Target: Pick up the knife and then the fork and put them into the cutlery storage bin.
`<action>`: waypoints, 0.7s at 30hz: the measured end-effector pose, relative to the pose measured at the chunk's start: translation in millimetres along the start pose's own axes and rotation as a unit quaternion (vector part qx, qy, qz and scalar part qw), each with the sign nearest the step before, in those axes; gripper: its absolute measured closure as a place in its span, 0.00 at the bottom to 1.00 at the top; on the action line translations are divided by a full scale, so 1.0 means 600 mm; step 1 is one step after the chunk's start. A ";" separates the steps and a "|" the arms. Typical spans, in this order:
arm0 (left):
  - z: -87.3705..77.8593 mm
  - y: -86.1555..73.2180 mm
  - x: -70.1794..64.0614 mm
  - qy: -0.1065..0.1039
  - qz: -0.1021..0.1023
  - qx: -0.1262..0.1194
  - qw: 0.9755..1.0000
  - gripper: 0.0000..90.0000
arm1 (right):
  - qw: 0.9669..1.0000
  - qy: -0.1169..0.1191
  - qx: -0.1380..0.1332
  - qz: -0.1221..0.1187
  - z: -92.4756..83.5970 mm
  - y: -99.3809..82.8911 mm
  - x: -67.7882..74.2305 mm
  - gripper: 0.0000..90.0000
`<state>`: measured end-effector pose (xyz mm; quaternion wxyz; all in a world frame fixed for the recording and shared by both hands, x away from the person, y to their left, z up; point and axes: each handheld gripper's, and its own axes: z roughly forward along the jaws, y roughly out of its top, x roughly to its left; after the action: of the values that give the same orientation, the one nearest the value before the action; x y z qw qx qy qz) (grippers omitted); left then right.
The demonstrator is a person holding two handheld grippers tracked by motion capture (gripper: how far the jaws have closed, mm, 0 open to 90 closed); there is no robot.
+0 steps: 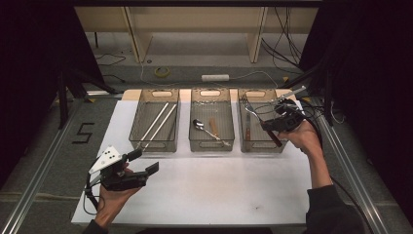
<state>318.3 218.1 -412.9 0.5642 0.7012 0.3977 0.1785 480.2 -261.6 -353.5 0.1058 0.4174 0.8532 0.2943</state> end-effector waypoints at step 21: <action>0.000 0.001 0.000 -0.001 -0.002 -0.003 1.000 0.18 | 0.999 -0.009 -0.008 0.029 0.030 0.031 -0.025 0.86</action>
<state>318.3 217.8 -412.5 0.5670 0.6988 0.3984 0.1776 509.3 -256.6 -357.9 0.1083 0.4441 0.8373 0.3000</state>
